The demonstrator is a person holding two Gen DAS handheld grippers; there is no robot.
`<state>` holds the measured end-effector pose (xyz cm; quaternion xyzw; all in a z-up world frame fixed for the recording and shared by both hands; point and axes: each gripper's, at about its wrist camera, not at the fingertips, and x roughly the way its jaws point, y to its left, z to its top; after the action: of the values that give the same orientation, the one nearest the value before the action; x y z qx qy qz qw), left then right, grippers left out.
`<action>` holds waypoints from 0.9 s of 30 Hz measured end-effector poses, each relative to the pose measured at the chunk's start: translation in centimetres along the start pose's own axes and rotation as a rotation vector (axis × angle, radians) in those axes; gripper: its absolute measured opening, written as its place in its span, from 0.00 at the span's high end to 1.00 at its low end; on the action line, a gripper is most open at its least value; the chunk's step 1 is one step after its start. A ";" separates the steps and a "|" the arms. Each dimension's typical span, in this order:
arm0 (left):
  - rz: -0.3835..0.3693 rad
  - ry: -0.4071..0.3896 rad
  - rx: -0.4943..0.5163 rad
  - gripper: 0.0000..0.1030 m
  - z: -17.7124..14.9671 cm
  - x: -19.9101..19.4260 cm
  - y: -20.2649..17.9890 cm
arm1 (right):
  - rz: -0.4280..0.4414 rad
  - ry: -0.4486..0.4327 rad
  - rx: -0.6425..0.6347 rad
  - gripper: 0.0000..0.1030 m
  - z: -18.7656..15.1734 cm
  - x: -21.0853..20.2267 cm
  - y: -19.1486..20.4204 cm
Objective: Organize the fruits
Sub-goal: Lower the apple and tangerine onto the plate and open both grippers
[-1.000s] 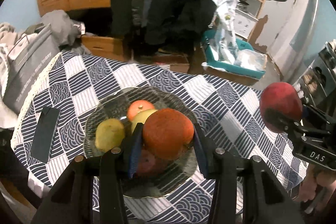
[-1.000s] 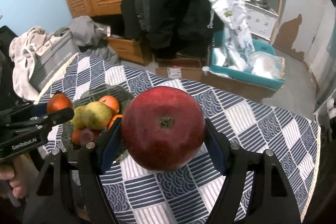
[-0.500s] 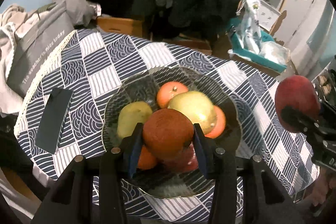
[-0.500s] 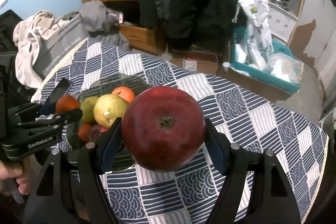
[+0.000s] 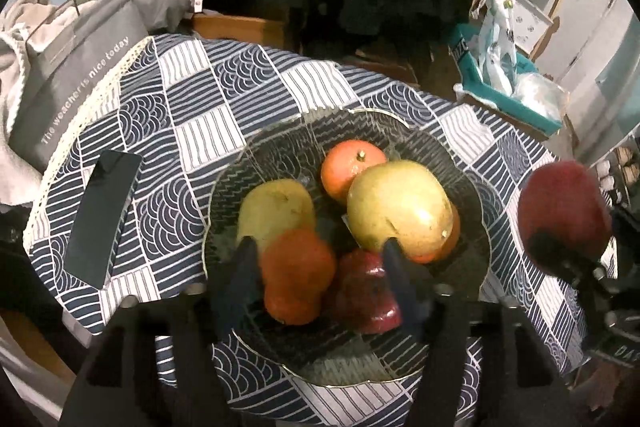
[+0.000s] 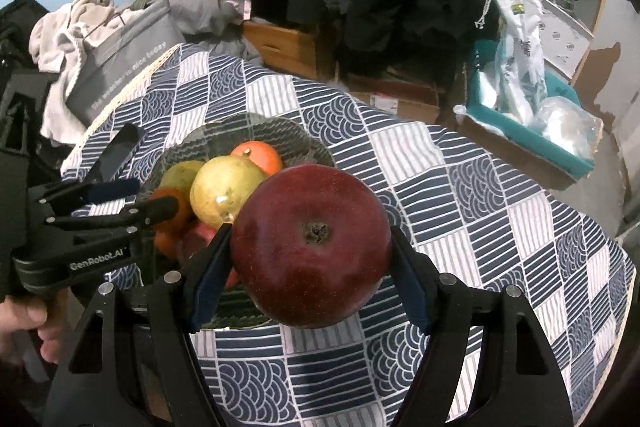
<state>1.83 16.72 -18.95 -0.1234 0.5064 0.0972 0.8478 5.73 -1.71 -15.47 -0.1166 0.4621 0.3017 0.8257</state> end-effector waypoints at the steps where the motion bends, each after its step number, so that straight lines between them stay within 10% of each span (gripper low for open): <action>1: -0.003 -0.005 -0.005 0.31 0.0 -0.2 0.1 | 0.002 0.003 -0.003 0.28 0.0 0.1 0.1; 27: 0.020 -0.003 -0.045 0.31 -1.3 -2.4 2.3 | 0.080 0.142 -0.042 0.27 -2.7 5.3 3.1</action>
<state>-1.00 18.38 -17.71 -0.1371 0.5041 0.1170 0.8446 4.06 1.59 -21.08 -0.1363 0.5173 0.3351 0.7756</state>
